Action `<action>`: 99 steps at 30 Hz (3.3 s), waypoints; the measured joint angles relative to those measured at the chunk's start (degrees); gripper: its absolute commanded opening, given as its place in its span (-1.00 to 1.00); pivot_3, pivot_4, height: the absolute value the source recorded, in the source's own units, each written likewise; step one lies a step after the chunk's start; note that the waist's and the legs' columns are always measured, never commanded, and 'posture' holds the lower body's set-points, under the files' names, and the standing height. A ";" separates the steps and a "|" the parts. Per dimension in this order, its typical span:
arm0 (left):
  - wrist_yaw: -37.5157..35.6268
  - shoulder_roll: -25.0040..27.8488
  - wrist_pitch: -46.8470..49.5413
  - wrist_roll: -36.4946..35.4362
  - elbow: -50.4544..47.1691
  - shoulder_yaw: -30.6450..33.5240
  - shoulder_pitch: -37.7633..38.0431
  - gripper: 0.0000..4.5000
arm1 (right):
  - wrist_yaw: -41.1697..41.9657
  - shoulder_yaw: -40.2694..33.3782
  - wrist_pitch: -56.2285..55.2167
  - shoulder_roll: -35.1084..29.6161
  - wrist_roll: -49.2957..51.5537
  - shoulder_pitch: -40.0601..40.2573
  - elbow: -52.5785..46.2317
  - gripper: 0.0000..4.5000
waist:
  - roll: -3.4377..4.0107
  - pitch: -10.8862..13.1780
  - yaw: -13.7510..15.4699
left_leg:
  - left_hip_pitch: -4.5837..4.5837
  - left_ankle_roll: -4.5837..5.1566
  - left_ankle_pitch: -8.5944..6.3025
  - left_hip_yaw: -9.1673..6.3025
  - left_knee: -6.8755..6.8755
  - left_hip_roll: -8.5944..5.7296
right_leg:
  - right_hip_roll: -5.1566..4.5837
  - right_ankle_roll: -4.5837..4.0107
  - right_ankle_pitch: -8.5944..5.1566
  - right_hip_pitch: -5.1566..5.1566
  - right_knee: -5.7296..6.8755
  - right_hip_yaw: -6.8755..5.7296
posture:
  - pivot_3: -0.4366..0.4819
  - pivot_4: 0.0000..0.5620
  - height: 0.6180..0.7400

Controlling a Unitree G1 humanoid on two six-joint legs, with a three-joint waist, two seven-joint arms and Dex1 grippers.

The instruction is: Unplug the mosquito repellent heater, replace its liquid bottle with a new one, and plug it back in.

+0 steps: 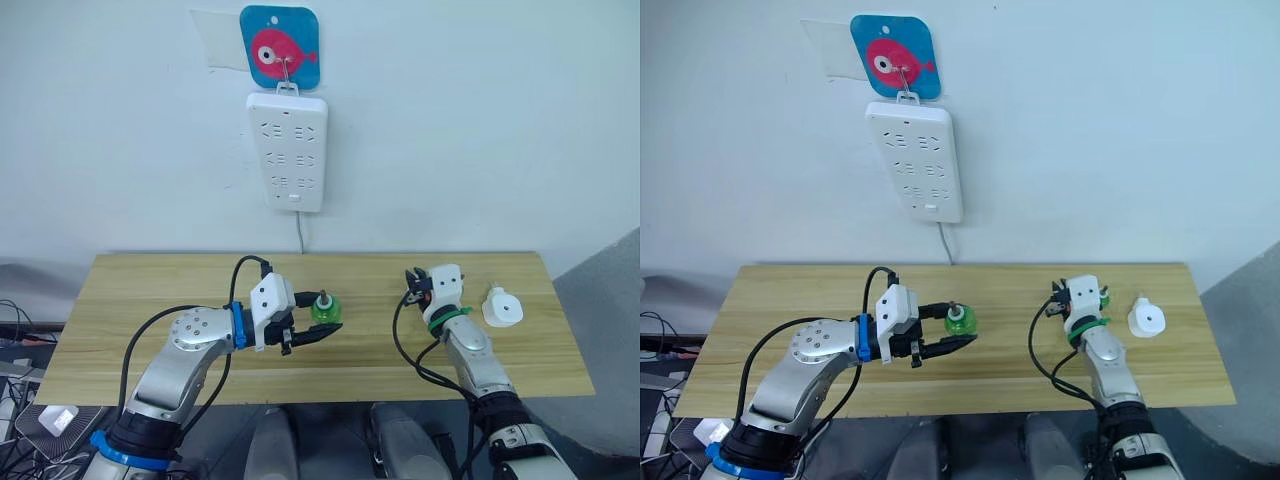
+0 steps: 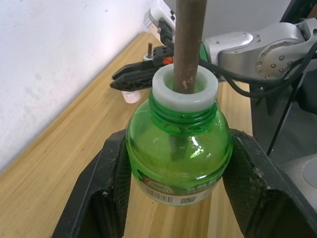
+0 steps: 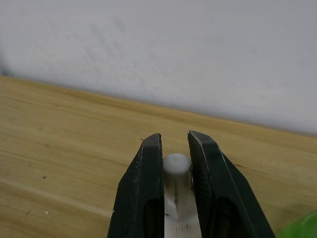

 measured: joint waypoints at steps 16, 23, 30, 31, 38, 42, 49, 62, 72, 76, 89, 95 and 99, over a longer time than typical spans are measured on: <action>0.11 -0.52 -0.03 0.00 -0.22 -0.26 0.10 -0.01 | 5.06 -0.78 -0.38 -1.33 1.74 4.86 -8.76 0.99 | 0.03 -0.02 0.08 | -0.01 -0.14 0.07 0.00 -0.04 0.00 | -0.01 0.00 0.00 0.00 0.00 -0.01 | -0.20 -0.27 1.00; -1.33 0.50 -0.85 0.00 -0.05 -0.05 1.27 -0.01 | 22.71 2.42 23.45 -16.72 17.86 14.77 -46.33 0.70 | 0.07 -0.09 0.42 | 0.06 -0.09 0.05 -0.05 -0.06 0.00 | -0.01 0.01 -0.01 0.08 0.03 -0.07 | -0.24 -0.32 1.00; -5.86 1.30 -2.51 -0.82 2.56 -0.13 -1.83 -0.01 | 36.25 6.83 37.98 -27.09 28.00 11.94 -56.89 0.27 | 0.04 -0.18 0.20 | 0.07 -0.01 0.00 -0.17 0.12 -0.05 | -0.01 0.02 -0.01 0.22 0.03 -0.16 | -0.27 -0.37 1.00; -6.87 1.29 -2.54 -1.18 2.59 -0.32 -2.17 -0.01 | 36.68 7.90 39.29 -26.76 28.45 10.38 -57.08 0.27 | 0.03 -0.18 0.02 | 0.07 -0.01 0.00 -0.18 0.12 -0.05 | 0.00 0.02 -0.01 0.22 0.03 -0.17 | -0.27 -0.38 1.00; -9.83 1.24 -2.50 -2.13 2.64 -0.63 -4.20 -0.01 | 34.21 12.09 42.19 -19.46 28.06 4.29 -56.36 0.27 | 0.00 -0.30 -0.15 | 0.00 -0.16 0.09 -0.28 0.14 -0.06 | 0.00 0.02 -0.01 0.20 0.00 -0.25 | -0.26 -0.40 1.00; -10.20 1.24 -2.43 -2.14 2.65 -0.76 -4.91 -0.01 | 33.78 12.95 42.18 -18.03 27.24 3.35 -55.53 0.27 | 0.01 -0.39 -0.11 | 0.00 -0.15 0.08 -0.30 0.15 -0.07 | 0.00 0.02 -0.01 0.21 0.00 -0.27 | -0.26 -0.39 1.00; -10.44 1.14 -2.25 -2.15 2.78 -0.82 -5.18 -0.01 | 33.82 13.97 41.68 -16.59 25.30 1.53 -54.27 0.27 | 0.01 -0.42 -0.14 | 0.00 -0.14 0.08 -0.32 0.18 -0.06 | 0.00 0.01 -0.01 0.21 0.04 -0.28 | -0.26 -0.37 1.00; -9.77 -0.03 -1.64 -1.77 4.86 -1.11 -5.98 -0.01 | 36.29 16.40 34.43 -15.68 18.21 -0.41 -50.91 -0.63 | 0.01 -0.44 -0.12 | 0.00 -0.13 0.07 -0.34 0.23 -0.07 | 0.00 0.01 -0.01 0.22 0.07 -0.31 | -0.24 -0.34 1.00; -7.56 -1.28 0.37 -4.32 4.07 -0.42 -6.00 0.88 | 32.84 11.73 39.08 -11.50 23.14 -0.37 -50.55 -0.63 | 0.01 -0.44 -0.12 | 0.00 -0.13 0.07 -0.38 0.25 -0.06 | 0.00 0.01 0.00 0.25 0.11 -0.34 | -0.24 -0.33 1.00; -2.15 -3.14 2.29 -5.91 1.62 2.83 -5.56 1.00 | 25.27 3.13 47.06 -9.29 30.12 -0.21 -50.63 -0.63 | 0.00 -0.44 -0.11 | 0.00 -0.14 0.08 -0.38 0.26 -0.06 | -0.02 0.01 0.00 0.28 0.11 -0.33 | -0.25 -0.34 1.00; 20.31 -19.11 -7.18 3.90 -4.77 -0.11 -3.76 1.00 | -20.06 -20.30 63.98 4.22 81.57 -1.10 -47.76 -0.63 | 0.17 -0.73 -0.30 | -0.02 0.00 0.00 -0.33 0.24 -0.09 | -0.02 0.01 0.00 0.28 0.09 -0.07 | -0.25 -0.35 1.00; 24.18 -21.58 -10.71 8.56 -1.99 -2.69 -5.92 1.00 | -26.71 -17.69 62.22 0.28 91.43 -1.68 -47.78 -0.63 | 0.27 -0.95 -0.33 | -0.02 0.01 0.00 -0.34 0.23 -0.12 | 0.00 0.02 0.00 0.27 0.09 -0.08 | -0.25 -0.34 1.00; 24.92 -22.14 -11.69 9.14 -0.42 -2.73 -6.62 1.00 | -27.60 -15.72 60.88 -1.48 93.39 -1.69 -47.78 -0.63 | 0.27 -0.96 -0.33 | -0.03 0.01 0.00 -0.33 0.21 -0.12 | 0.01 0.02 0.00 0.25 0.09 -0.11 | -0.25 -0.34 1.00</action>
